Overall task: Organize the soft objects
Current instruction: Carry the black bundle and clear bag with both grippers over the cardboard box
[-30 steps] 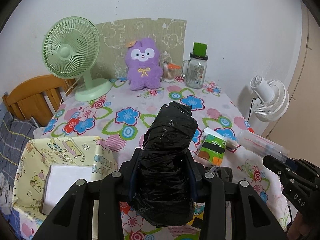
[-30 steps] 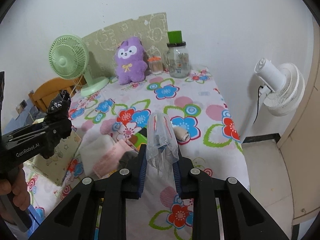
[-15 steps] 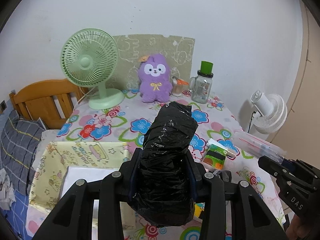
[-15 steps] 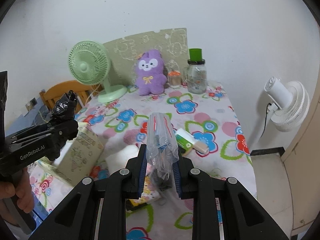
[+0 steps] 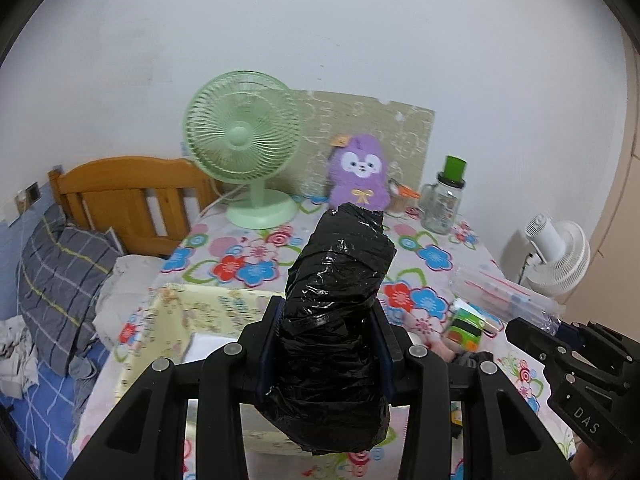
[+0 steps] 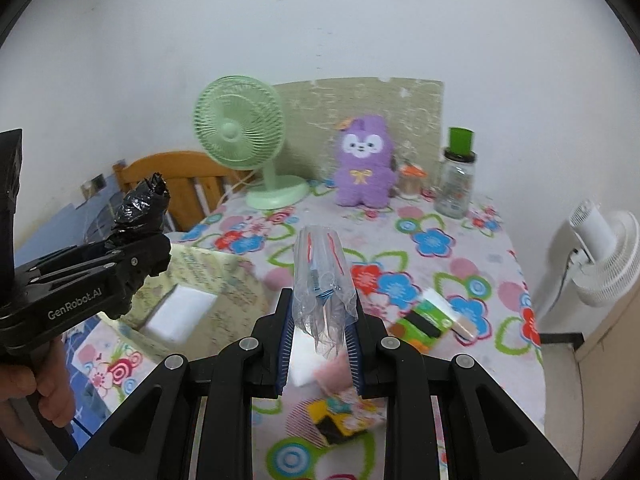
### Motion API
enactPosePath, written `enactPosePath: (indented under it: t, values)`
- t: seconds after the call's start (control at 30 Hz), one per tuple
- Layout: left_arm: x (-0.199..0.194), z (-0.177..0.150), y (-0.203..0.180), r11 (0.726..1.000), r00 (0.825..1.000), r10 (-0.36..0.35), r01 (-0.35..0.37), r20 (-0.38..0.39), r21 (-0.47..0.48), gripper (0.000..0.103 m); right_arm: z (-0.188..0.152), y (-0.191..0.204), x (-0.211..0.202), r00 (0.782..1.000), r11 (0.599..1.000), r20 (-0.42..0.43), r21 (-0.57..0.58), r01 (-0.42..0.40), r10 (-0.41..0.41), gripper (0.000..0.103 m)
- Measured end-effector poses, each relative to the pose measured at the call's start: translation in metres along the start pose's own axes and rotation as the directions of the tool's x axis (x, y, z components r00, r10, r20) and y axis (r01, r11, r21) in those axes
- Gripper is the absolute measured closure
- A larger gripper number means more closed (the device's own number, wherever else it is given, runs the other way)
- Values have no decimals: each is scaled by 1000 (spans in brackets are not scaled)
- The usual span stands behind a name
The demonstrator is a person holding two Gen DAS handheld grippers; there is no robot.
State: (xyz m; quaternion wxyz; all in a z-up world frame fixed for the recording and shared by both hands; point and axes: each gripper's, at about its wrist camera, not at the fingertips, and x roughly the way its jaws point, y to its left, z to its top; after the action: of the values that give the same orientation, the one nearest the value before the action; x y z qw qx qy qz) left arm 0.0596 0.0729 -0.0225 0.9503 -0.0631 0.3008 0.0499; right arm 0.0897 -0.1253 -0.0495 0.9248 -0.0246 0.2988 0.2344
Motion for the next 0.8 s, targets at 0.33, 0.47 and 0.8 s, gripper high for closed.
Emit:
enactPosePath:
  t: [0.33,0.47,0.8]
  values:
    - [-10,-2,46,996,999,52,-51,13,-66,62,11,56,16,997,994,-15,-83,-76,75,77]
    - [-10,-4,59,994,998,62,-61,12,-87,62,14,72,24,995,990,-28,-105,-99,97,77]
    - [-8,-9,83,990,997,81,-80,-1,-114,62,22,107,43,988,981,-50,-125,-150,145,77]
